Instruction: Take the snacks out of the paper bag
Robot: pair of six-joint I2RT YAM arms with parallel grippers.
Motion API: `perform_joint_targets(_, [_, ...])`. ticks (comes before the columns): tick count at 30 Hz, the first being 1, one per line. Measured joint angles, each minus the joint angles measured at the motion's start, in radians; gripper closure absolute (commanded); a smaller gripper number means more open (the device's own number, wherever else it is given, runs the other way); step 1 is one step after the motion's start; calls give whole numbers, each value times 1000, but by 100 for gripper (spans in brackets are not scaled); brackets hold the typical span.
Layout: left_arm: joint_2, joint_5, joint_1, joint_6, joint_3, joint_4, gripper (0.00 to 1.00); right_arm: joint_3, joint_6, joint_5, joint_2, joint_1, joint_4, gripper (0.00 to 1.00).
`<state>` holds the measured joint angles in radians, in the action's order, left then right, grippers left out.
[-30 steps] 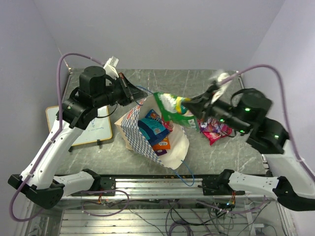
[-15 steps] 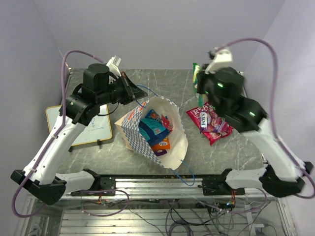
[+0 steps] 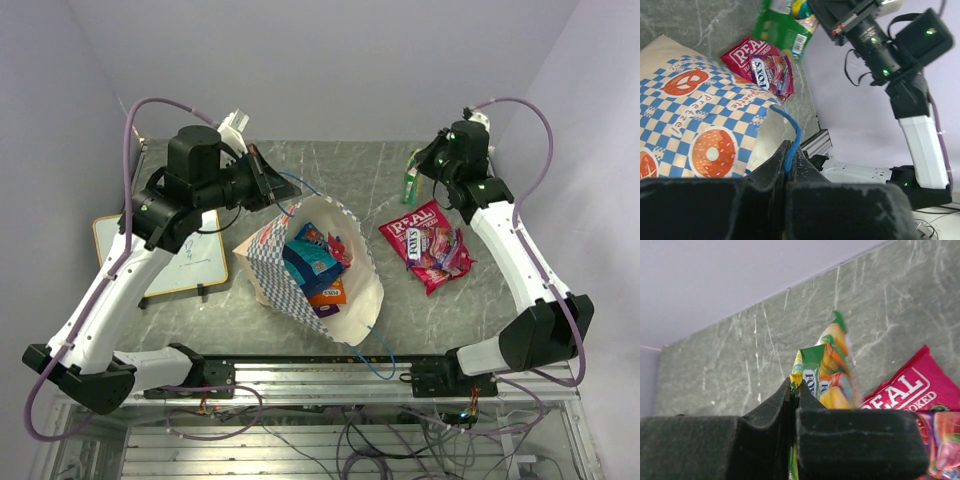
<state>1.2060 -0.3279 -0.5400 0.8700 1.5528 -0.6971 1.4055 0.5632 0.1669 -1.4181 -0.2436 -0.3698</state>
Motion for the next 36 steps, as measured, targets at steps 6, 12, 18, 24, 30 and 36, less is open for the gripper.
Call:
perform_joint_targets(6, [14,-28,0,-14,31,-4,93,-152,202,-120,-4,112,111,100])
perform_joint_targets(12, [16,-38,0,-28,31,-5,93,-257,320,-129,0,149,170,100])
perform_joint_targets(18, [48,-73,0,-25,39,-2,93,-357,372,-119,43,199,178,100])
perform_joint_targets(24, [49,-97,0,-26,25,9,93,-482,378,-111,126,271,163,100])
perform_joint_targets(30, [59,-113,0,-28,34,8,93,-580,356,-99,180,330,152,100])
perform_joint_targets(36, [79,-140,0,-41,57,3,93,-652,296,-79,177,358,162,100])
